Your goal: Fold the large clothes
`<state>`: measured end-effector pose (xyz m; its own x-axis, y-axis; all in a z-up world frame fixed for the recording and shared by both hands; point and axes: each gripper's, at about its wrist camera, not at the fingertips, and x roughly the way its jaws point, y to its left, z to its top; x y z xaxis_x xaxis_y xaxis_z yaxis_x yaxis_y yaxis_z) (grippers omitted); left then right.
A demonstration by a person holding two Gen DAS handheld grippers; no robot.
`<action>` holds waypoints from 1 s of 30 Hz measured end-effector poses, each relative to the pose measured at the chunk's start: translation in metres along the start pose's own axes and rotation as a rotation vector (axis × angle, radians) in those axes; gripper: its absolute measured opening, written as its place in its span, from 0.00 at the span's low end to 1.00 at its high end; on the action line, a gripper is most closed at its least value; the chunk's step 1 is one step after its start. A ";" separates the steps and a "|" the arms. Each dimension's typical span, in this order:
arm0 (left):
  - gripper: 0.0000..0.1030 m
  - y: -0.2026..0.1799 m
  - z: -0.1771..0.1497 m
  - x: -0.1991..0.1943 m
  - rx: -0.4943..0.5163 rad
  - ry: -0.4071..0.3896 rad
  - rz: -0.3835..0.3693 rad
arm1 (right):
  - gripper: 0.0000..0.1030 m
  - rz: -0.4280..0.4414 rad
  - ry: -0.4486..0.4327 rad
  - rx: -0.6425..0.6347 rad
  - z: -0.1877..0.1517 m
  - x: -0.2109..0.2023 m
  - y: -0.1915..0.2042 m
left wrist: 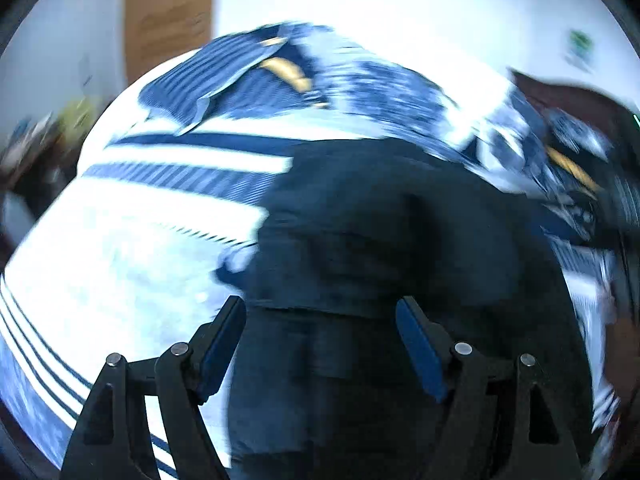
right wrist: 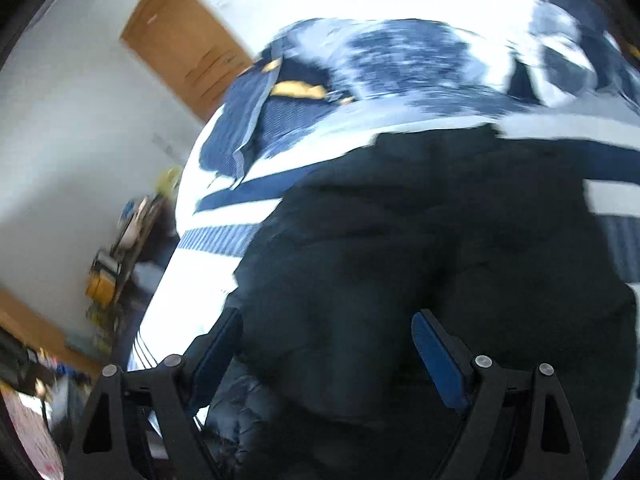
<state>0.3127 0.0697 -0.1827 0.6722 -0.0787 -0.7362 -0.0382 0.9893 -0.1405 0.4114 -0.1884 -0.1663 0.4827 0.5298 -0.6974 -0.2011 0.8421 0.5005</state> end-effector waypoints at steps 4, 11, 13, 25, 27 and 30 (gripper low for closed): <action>0.76 0.035 -0.002 0.006 -0.109 0.011 0.009 | 0.86 -0.121 0.009 -0.065 -0.052 0.023 0.025; 0.76 0.041 -0.002 0.014 -0.129 0.028 0.023 | 0.86 -0.583 -0.049 -0.574 -0.110 0.059 0.074; 0.76 0.041 0.001 0.016 -0.118 0.027 0.027 | 0.82 -0.645 -0.053 -0.695 -0.114 0.077 0.084; 0.76 -0.005 0.046 0.045 -0.102 0.060 -0.113 | 0.10 -0.217 -0.274 0.093 -0.054 -0.048 -0.033; 0.76 -0.015 0.056 0.059 -0.131 0.101 -0.180 | 0.11 -0.190 -0.277 0.198 -0.053 -0.051 -0.065; 0.76 -0.021 0.063 0.080 -0.206 0.170 -0.252 | 0.18 -0.148 -0.201 0.334 -0.061 -0.037 -0.110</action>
<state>0.4135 0.0504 -0.1968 0.5474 -0.3528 -0.7589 -0.0468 0.8925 -0.4487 0.3644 -0.2946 -0.2272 0.6493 0.3475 -0.6765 0.1547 0.8106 0.5649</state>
